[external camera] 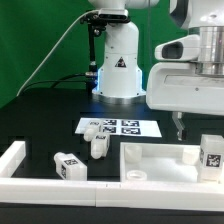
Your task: Assemble one leg
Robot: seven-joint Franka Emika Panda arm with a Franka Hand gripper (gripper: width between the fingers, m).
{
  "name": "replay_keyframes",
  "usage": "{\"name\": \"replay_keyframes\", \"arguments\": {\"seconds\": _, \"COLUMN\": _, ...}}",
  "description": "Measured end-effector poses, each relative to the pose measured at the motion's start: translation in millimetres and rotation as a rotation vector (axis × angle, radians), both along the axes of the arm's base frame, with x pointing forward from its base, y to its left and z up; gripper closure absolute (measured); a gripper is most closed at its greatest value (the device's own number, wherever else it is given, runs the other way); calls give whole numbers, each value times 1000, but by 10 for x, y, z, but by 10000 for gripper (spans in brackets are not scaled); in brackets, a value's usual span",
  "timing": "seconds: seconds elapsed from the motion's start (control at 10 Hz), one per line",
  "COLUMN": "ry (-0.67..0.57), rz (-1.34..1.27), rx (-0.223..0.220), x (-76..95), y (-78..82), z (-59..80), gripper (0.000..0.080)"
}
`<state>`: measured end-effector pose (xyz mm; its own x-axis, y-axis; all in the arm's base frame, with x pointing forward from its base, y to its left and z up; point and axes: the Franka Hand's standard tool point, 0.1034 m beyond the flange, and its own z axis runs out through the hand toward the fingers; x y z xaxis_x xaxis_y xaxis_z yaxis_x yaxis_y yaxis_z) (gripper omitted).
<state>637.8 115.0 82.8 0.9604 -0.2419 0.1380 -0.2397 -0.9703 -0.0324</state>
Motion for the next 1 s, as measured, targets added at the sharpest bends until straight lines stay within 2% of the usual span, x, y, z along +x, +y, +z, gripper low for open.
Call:
{"name": "replay_keyframes", "arguments": {"seconds": 0.1, "ry": 0, "rz": -4, "rx": 0, "x": 4, "y": -13, "z": 3, "gripper": 151}}
{"name": "replay_keyframes", "arguments": {"seconds": 0.4, "ry": 0, "rz": -87, "rx": 15, "x": 1, "y": -12, "z": -2, "gripper": 514}}
{"name": "replay_keyframes", "arguments": {"seconds": 0.6, "ry": 1, "rz": -225, "rx": 35, "x": 1, "y": -13, "z": -1, "gripper": 514}}
{"name": "replay_keyframes", "arguments": {"seconds": 0.9, "ry": 1, "rz": -591, "rx": 80, "x": -5, "y": -24, "z": -7, "gripper": 514}}
{"name": "replay_keyframes", "arguments": {"seconds": 1.0, "ry": 6, "rz": -745, "rx": 108, "x": -6, "y": -34, "z": -9, "gripper": 514}}
